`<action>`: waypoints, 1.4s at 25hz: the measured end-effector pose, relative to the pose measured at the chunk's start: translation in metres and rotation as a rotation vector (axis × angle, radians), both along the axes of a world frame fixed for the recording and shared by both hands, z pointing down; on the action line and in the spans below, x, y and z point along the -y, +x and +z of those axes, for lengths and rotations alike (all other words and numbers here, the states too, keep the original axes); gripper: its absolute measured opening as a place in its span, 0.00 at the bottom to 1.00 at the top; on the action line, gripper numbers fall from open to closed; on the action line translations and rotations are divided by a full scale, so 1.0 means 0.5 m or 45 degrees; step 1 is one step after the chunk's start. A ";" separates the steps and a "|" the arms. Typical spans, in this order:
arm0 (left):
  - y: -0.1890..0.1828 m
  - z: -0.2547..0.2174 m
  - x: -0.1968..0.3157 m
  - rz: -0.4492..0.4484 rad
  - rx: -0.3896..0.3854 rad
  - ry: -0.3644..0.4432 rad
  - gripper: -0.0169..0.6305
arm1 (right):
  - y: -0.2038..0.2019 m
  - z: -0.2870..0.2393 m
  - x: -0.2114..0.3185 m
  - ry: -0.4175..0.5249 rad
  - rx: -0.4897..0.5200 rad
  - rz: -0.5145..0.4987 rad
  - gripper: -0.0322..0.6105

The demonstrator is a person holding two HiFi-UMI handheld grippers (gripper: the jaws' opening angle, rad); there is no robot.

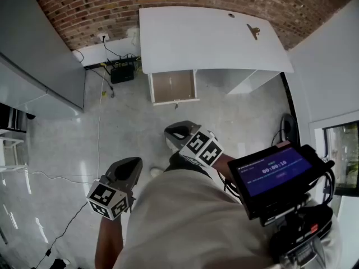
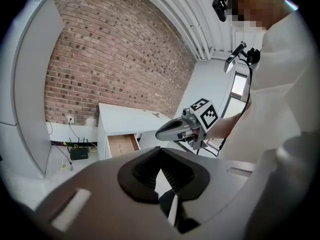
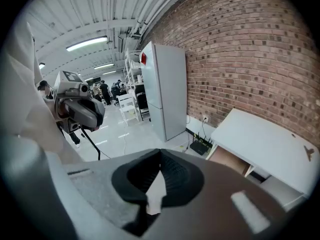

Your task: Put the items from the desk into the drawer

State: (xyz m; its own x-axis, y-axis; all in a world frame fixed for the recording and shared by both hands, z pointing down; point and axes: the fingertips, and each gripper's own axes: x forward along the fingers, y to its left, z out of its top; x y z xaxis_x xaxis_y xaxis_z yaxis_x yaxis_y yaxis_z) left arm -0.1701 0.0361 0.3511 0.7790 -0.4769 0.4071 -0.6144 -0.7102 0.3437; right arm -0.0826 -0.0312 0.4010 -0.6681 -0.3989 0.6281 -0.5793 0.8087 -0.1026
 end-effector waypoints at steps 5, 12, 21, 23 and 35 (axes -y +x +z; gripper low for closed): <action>0.001 0.006 -0.008 -0.016 -0.017 -0.016 0.04 | -0.009 -0.004 -0.009 -0.002 -0.002 -0.034 0.05; 0.017 0.019 -0.015 0.010 -0.030 -0.033 0.04 | -0.010 -0.005 -0.015 -0.009 0.008 -0.037 0.05; 0.015 0.026 -0.024 0.000 -0.032 -0.056 0.04 | -0.013 -0.001 -0.022 -0.014 0.009 -0.052 0.05; 0.014 0.026 -0.025 -0.002 -0.033 -0.061 0.04 | -0.014 -0.001 -0.023 -0.015 0.009 -0.054 0.05; 0.022 0.028 -0.031 0.017 -0.036 -0.077 0.04 | -0.013 0.001 -0.026 -0.020 0.012 -0.044 0.05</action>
State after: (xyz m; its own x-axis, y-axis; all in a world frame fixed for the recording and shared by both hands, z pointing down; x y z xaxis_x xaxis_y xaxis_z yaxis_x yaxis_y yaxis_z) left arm -0.1590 0.0516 0.3649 0.7967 -0.4417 0.4125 -0.5945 -0.6954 0.4036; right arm -0.0892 -0.0182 0.4017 -0.6872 -0.3655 0.6278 -0.5500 0.8264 -0.1209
